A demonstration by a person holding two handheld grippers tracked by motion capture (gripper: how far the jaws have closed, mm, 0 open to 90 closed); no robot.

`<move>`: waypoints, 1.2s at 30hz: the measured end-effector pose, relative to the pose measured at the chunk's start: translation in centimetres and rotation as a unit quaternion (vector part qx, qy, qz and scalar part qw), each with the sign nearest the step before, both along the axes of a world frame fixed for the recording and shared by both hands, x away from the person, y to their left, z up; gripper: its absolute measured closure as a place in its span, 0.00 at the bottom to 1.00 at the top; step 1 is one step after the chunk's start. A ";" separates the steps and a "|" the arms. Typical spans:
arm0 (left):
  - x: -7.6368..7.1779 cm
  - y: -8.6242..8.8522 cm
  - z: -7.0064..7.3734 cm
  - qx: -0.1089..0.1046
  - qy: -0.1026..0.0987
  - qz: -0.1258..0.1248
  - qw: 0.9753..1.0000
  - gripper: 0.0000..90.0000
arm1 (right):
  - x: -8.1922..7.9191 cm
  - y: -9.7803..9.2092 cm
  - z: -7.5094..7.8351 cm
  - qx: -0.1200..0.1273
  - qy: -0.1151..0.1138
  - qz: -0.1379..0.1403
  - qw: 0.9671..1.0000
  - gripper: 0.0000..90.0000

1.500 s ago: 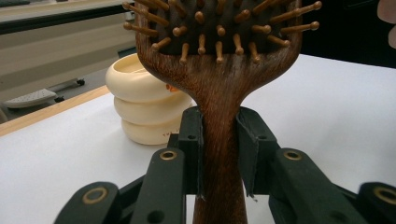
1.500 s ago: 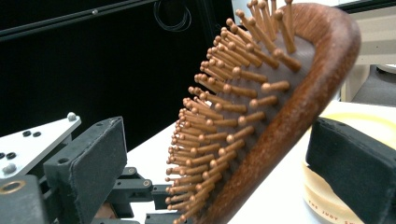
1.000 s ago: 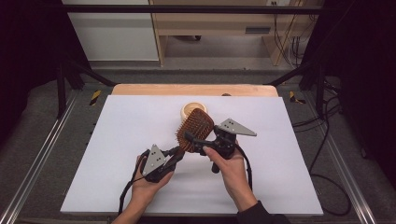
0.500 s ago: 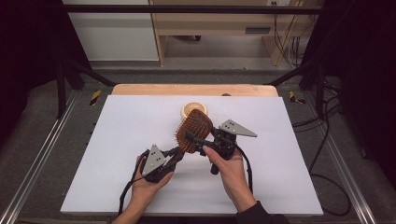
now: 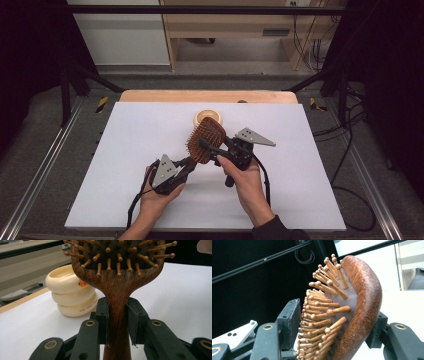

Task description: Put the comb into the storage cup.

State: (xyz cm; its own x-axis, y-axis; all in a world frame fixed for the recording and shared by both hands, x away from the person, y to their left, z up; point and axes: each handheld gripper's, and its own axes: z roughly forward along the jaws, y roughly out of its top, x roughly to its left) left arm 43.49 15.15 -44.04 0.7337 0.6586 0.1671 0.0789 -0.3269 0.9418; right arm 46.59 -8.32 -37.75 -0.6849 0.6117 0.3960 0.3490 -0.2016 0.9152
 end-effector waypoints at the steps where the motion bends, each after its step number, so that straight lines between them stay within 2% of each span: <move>1: 0.0 0.0 0.0 0.000 -0.001 0.000 1.000 0.81 | 0.0 0.0 0.0 0.004 0.001 0.001 1.000 0.45; 6: 0.1 0.0 -0.1 -0.001 0.001 -0.001 1.000 0.81 | 0.0 0.1 0.1 0.017 0.010 0.010 1.000 0.46; 8: 0.1 0.1 -0.1 -0.002 0.002 -0.001 1.000 0.81 | 0.1 0.0 0.1 0.011 0.008 0.009 1.000 0.46; 10: 0.1 0.0 -0.2 0.003 0.002 0.001 1.000 0.81 | 0.1 0.0 0.0 0.016 0.013 0.010 1.000 0.46; 14: 0.1 0.0 -0.3 0.014 -0.005 0.004 1.000 0.81 | -0.2 0.2 -0.1 0.007 0.010 0.007 1.000 0.46; 22: 0.0 0.1 -0.2 0.007 -0.003 0.004 1.000 0.81 | -0.5 0.7 0.2 0.008 0.001 0.008 1.000 0.48; 28: 0.0 0.0 -0.1 0.002 -0.002 0.002 1.000 0.81 | -0.5 0.6 0.3 0.014 0.005 0.007 1.000 0.48; 36: -0.1 -0.1 -0.1 0.006 -0.007 0.005 1.000 0.81 | -0.4 0.5 0.4 0.019 0.009 0.008 1.000 0.50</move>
